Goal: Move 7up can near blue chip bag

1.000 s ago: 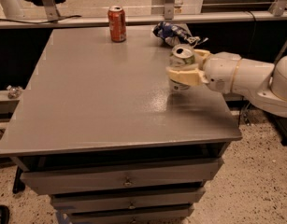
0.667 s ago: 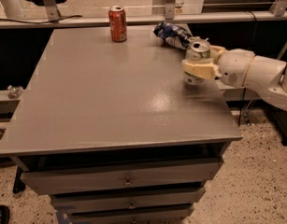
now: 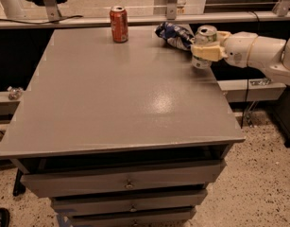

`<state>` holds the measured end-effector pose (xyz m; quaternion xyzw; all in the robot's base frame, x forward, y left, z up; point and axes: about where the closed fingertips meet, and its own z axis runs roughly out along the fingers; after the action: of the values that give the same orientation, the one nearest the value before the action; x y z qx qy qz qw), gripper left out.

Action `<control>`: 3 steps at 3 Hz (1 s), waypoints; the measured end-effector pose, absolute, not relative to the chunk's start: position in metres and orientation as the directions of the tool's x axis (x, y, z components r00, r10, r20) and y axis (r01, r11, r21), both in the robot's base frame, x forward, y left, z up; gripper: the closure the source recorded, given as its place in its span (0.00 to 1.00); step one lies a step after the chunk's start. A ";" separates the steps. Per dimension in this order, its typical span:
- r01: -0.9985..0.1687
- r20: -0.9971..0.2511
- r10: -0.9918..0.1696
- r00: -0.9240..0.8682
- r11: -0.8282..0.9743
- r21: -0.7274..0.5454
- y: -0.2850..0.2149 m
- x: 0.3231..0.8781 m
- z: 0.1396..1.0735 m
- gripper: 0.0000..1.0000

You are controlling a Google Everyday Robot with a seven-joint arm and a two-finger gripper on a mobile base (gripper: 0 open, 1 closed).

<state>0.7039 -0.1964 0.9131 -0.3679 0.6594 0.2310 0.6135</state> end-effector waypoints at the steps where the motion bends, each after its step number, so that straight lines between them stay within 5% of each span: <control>1: -0.766 -0.979 -0.202 -0.006 0.630 -0.125 -0.204 0.728 0.904 1.00; 3: -0.771 -0.987 -0.159 -0.021 0.631 -0.085 -0.196 0.748 0.887 1.00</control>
Offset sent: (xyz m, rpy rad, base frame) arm 0.0477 -0.0151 -0.0331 0.0451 0.0599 -0.0350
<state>0.7477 -0.1960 0.8866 -0.3476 0.6687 0.2521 0.6070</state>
